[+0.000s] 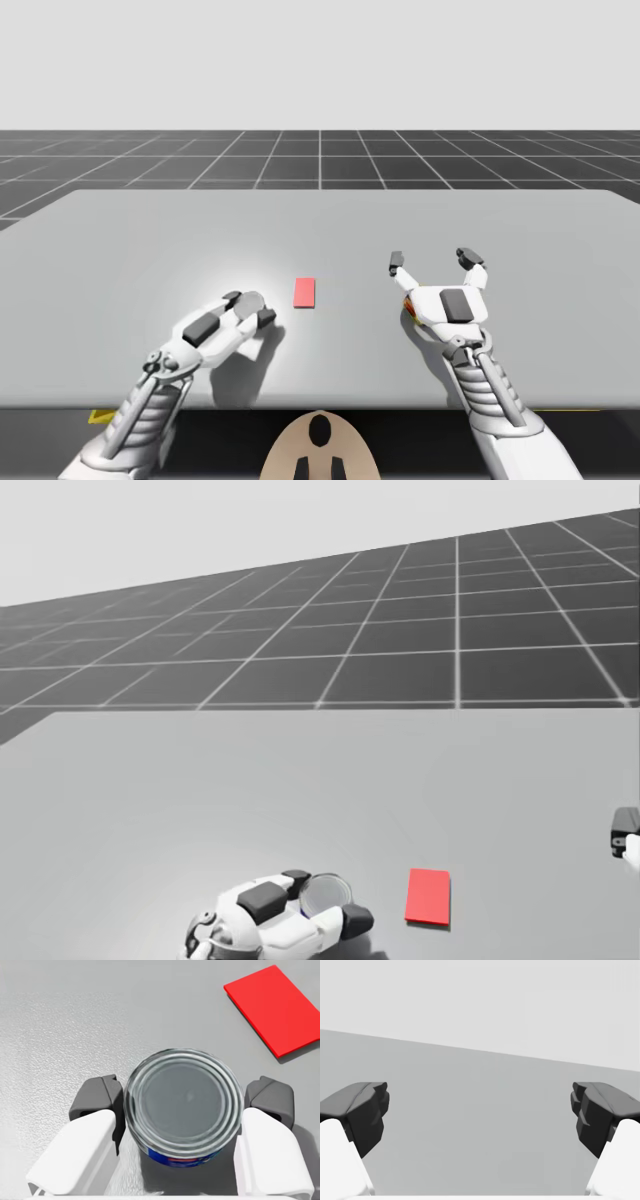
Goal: Look at the card. If it is red, pick the object on the left. If it is green, pick the object on the right.
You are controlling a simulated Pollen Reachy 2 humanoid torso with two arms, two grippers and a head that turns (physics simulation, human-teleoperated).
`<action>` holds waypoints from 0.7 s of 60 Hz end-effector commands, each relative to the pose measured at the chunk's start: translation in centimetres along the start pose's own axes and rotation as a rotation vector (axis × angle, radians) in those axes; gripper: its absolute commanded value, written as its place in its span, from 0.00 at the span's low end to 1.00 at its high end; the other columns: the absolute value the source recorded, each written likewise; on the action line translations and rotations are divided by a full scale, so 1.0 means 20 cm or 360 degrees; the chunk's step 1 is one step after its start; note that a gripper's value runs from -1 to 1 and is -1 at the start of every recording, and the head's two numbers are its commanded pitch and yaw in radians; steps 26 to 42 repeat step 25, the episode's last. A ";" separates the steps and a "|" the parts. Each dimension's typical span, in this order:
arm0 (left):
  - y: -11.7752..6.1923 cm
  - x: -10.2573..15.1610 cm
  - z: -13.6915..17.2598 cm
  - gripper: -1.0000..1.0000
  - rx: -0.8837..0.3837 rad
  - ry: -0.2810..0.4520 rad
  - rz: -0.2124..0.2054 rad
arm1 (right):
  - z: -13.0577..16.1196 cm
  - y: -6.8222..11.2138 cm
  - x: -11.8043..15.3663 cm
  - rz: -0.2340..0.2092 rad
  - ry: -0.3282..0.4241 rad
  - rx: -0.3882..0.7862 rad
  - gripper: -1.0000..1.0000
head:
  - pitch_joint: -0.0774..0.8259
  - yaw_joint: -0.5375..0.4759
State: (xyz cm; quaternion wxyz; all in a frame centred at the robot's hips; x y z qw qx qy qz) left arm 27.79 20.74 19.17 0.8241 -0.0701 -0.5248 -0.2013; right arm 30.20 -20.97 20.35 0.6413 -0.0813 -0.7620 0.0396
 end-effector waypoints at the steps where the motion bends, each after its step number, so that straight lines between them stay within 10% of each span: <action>1: 0.05 0.19 0.10 0.98 0.0069 -0.0107 -0.0064 | 0.01 0.00 -0.01 0.0021 -0.0005 0.0021 0.00 | 0.43 0.82; 25: 0.06 0.66 0.49 0.99 0.0220 -0.0571 -0.0210 | 0.02 -0.01 -0.01 0.0041 -0.0001 0.0092 0.00 | 0.39 0.80; 42: 0.06 0.66 0.49 0.99 0.0220 -0.0571 -0.0210 | 0.02 -0.01 -0.01 0.0041 -0.0001 0.0092 0.00 | 0.39 0.80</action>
